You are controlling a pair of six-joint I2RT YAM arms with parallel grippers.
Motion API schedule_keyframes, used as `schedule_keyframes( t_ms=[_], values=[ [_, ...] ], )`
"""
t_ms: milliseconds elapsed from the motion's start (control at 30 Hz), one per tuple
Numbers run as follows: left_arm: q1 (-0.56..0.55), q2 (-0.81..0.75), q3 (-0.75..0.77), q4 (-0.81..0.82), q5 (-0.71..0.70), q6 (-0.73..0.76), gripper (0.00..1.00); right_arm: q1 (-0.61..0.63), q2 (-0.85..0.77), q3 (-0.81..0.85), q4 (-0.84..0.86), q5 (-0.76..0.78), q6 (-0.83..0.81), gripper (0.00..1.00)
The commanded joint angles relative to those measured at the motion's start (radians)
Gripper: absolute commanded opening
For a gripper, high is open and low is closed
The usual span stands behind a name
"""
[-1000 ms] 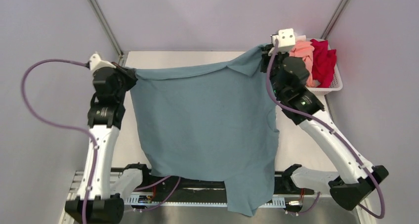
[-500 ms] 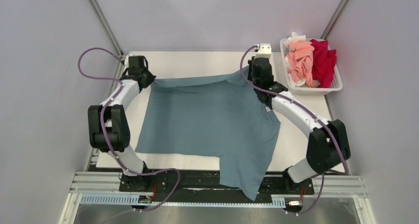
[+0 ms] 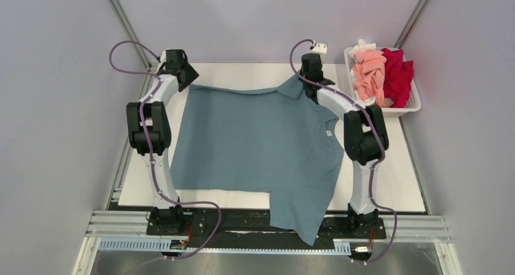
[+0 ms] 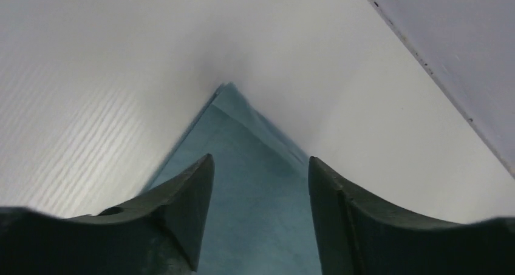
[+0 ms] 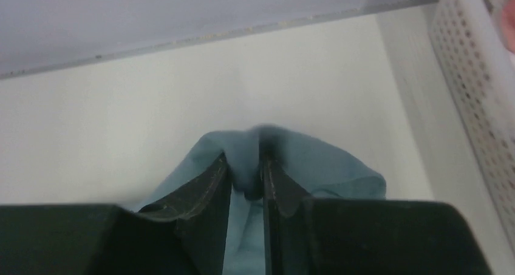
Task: Fold and stack the t-shirts
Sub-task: Flatten out the tshirt
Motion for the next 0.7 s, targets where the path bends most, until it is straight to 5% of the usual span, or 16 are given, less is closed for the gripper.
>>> schedule_keyframes(
  t_ms=[0, 100, 200, 433, 667],
  values=[
    [0.012, 0.128, 0.25, -0.076, -0.022, -0.005, 0.88, -0.09, 0.279, 0.338, 0.001, -0.151, 0.148, 0.32],
    [0.016, 0.191, 0.481, -0.202, 0.036, 0.008, 0.99, -0.118, 0.443, 0.702, -0.263, -0.375, 0.172, 0.69],
    [0.016, 0.133, 0.461, -0.217, 0.072, 0.021, 1.0, -0.103, 0.373, 0.644, -0.24, -0.404, 0.142, 0.97],
    [-0.002, -0.188, 0.01, -0.083, 0.13, 0.016, 1.0, -0.093, 0.115, 0.252, -0.167, -0.519, 0.158, 1.0],
    [-0.087, -0.375, -0.384, -0.022, 0.136, -0.004, 1.0, -0.082, 0.079, 0.078, -0.168, -0.537, 0.239, 1.0]
  ],
)
